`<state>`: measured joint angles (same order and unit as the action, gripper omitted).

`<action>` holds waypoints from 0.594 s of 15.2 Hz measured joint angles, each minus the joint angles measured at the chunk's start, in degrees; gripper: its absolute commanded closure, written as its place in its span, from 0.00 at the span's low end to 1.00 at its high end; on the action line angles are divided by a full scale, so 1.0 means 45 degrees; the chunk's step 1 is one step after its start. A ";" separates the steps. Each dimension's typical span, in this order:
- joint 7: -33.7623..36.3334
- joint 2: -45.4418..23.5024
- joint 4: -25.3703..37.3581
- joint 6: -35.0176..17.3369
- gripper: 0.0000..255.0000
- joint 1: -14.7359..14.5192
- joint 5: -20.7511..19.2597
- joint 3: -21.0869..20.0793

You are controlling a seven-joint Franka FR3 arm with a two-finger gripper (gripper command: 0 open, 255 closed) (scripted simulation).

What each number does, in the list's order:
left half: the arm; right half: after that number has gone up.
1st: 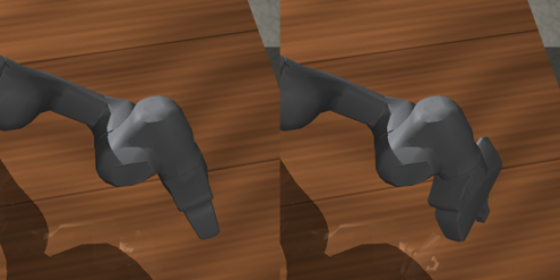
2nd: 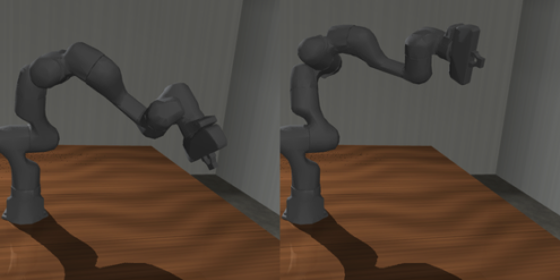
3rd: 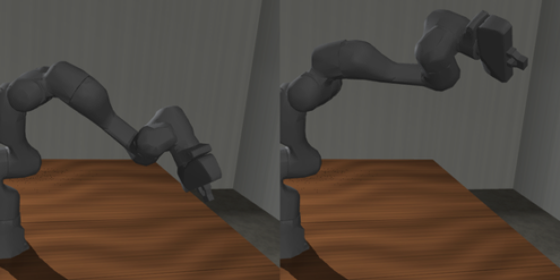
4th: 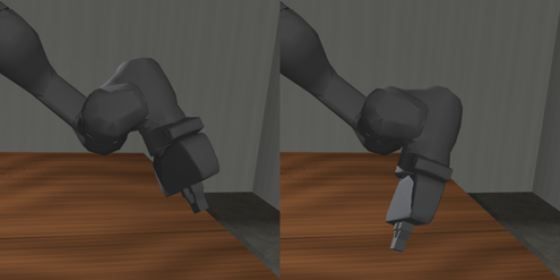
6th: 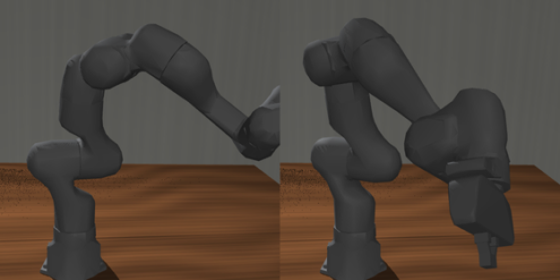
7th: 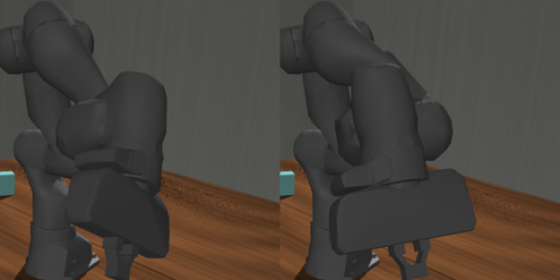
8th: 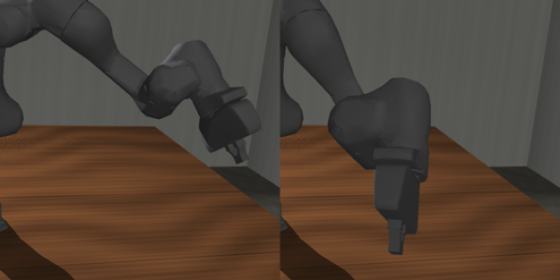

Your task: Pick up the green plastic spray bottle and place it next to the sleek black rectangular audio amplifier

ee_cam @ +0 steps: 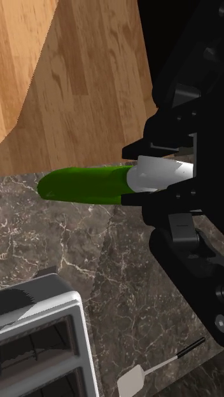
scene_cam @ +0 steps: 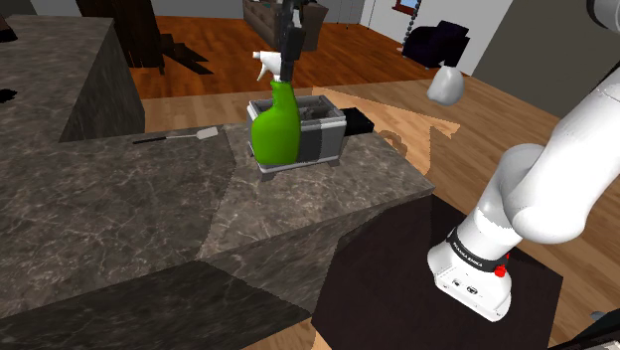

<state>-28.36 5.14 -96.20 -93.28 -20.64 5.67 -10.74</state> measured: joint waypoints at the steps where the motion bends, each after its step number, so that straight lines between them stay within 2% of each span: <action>1: 0.0020 -0.0042 0.0227 0.0184 1.00 0.0000 -0.0010 0.0000; 9: 0.0160 -0.0518 0.2116 0.1598 1.00 0.0001 -0.0097 -0.0007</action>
<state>-27.64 2.81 -86.68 -86.09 -20.64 5.23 -10.77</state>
